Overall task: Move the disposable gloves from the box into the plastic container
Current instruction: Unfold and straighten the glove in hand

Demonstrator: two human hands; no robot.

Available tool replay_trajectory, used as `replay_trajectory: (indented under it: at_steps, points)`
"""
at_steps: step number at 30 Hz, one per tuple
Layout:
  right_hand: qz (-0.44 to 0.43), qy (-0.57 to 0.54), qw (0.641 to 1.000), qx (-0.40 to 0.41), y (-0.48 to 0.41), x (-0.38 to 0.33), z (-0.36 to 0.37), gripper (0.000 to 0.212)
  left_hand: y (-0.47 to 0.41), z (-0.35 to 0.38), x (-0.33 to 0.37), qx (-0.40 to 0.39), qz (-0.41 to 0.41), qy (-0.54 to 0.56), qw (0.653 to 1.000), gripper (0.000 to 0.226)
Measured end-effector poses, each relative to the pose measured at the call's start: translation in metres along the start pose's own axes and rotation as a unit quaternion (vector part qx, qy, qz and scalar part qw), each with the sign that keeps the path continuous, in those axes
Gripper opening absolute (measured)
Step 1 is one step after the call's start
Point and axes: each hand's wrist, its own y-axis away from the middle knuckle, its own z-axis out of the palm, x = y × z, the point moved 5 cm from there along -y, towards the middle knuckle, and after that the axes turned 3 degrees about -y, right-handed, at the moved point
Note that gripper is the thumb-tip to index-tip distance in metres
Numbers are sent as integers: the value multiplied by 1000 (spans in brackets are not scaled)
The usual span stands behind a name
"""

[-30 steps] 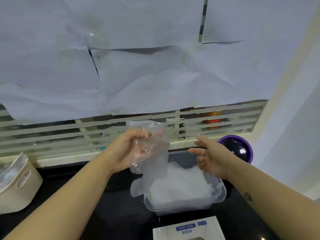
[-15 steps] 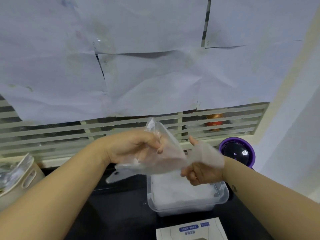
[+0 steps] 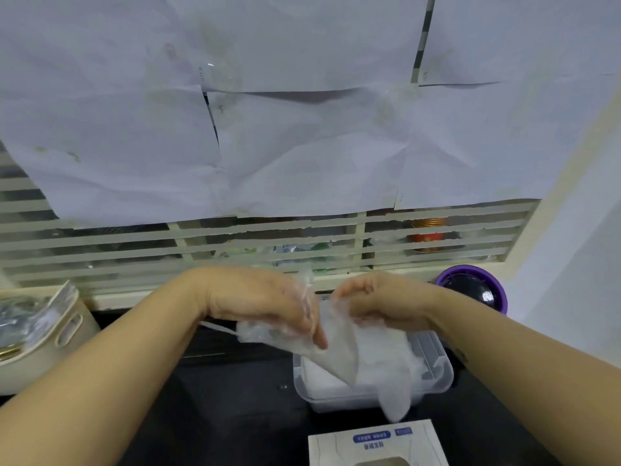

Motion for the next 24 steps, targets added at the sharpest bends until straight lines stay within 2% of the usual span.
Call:
replay_trajectory:
  at_steps: [3,8,10,13,15,17,19,21,22,24]
  points:
    - [-35,106,991,75,20,-23,-22,29,-5,-1,-30,-12,-81,-95,992,15]
    - [-91,186,968,144,41,-44,-43,41,-18,11,-67,-55,-172,-158,971,8]
    - [-105,224,956,156,45,-49,-45,47,-20,8,-74,-42,-190,-156,968,15]
    - [-121,266,944,153,50,-51,-45,53,-14,-8,-83,65,-218,-29,973,34]
    - [-134,268,941,156,54,-50,-46,56,-11,-16,-95,155,-217,107,958,48]
    - [-137,259,941,171,58,-46,-48,60,-15,-14,-105,206,-210,183,938,54]
    - [-140,258,937,190,61,-41,-53,63,-26,-9,-103,248,-191,193,930,43]
    - [-145,257,933,205,63,-35,-57,67,-42,-11,-94,323,-158,149,921,34]
    - [-147,255,931,214,63,-31,-60,69,-48,-15,-88,379,-143,107,908,34]
    - [-138,263,925,239,60,-17,-68,71,-52,-22,-71,509,-115,8,853,35]
